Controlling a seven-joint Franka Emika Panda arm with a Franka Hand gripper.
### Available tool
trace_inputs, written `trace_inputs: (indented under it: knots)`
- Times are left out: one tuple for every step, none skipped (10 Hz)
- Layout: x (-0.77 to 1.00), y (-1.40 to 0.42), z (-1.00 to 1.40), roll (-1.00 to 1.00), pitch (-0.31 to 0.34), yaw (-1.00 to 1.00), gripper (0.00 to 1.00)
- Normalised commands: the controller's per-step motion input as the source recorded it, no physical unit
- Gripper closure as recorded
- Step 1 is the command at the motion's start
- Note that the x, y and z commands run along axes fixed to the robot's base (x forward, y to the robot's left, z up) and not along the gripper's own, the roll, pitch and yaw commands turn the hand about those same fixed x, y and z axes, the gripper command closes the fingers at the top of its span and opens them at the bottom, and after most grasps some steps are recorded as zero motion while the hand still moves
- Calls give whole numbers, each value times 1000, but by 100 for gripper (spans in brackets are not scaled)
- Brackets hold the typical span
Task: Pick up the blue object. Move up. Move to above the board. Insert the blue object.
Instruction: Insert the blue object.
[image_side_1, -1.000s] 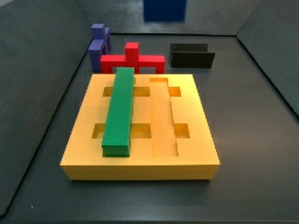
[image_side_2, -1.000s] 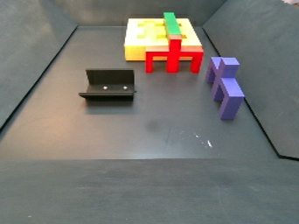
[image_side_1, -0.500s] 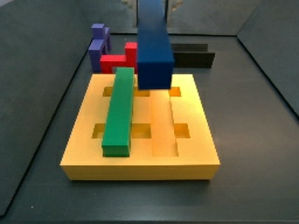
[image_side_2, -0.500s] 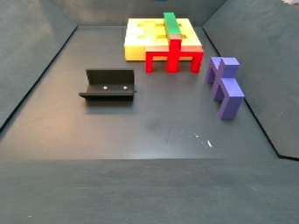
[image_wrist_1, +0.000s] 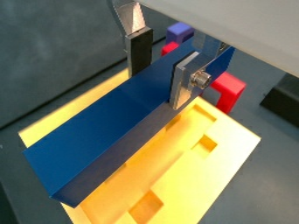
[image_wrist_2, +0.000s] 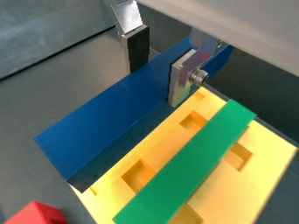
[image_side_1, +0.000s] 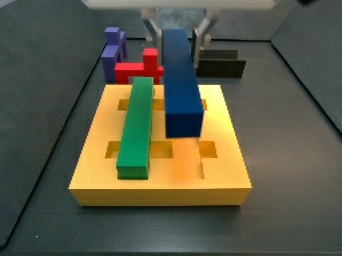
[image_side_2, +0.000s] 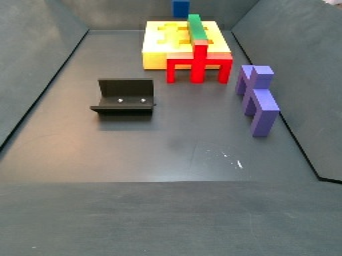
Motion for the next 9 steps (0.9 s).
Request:
trace_inputs:
  knots:
    - [260, -146, -809, 0, 0, 37, 100]
    - [0, -100, -551, 0, 0, 0, 100]
    - [0, -117, -411, 0, 0, 0, 100]
    - [-20, -40, -363, 69, 0, 0, 100]
    - [-54, 0, -340, 49, 0, 29, 100]
    - [0, 0, -294, 7, 3, 37, 100]
    - [60, 0, -246, 56, 31, 40, 100]
    - [143, 83, -240, 164, 39, 77, 100]
    - [197, 29, -269, 183, 51, 80, 100]
